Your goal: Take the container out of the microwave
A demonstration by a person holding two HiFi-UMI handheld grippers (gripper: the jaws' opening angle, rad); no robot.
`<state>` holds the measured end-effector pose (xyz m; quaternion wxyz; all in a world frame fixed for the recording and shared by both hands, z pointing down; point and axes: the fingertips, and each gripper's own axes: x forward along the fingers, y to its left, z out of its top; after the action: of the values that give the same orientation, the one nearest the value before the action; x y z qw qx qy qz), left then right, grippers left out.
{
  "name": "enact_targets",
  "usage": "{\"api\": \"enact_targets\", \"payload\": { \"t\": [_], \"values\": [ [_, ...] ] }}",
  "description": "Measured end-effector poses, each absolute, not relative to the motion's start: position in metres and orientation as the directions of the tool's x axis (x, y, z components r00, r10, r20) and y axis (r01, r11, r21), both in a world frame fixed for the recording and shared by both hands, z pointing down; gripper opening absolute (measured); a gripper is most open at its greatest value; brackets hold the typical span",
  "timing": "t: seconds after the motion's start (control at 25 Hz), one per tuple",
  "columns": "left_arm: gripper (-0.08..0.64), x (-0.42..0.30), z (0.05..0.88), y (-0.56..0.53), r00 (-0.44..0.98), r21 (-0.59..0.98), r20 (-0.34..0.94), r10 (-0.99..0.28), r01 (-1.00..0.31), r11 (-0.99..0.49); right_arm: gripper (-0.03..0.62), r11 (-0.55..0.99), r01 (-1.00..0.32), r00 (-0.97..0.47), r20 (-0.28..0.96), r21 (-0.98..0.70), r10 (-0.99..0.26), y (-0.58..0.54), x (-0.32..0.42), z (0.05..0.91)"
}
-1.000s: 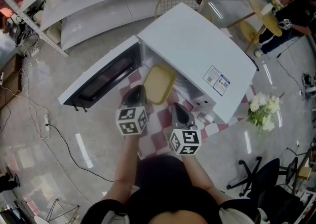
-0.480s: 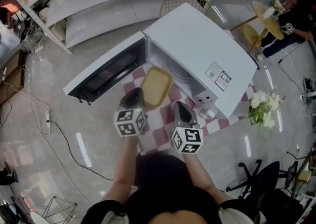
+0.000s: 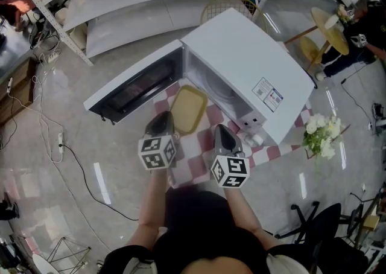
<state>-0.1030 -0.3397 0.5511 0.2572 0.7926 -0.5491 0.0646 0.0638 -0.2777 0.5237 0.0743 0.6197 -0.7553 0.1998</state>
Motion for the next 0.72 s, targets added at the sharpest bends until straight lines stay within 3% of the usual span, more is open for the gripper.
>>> {"api": "enact_targets", "payload": {
  "t": [0.72],
  "values": [
    [0.033, -0.143, 0.536, -0.298, 0.298, 0.321, 0.381, -0.876, -0.930, -0.177, 0.002, 0.230, -0.947, -0.295, 0.323, -0.225, -0.899, -0.272, 0.041, 0.511]
  ]
}}
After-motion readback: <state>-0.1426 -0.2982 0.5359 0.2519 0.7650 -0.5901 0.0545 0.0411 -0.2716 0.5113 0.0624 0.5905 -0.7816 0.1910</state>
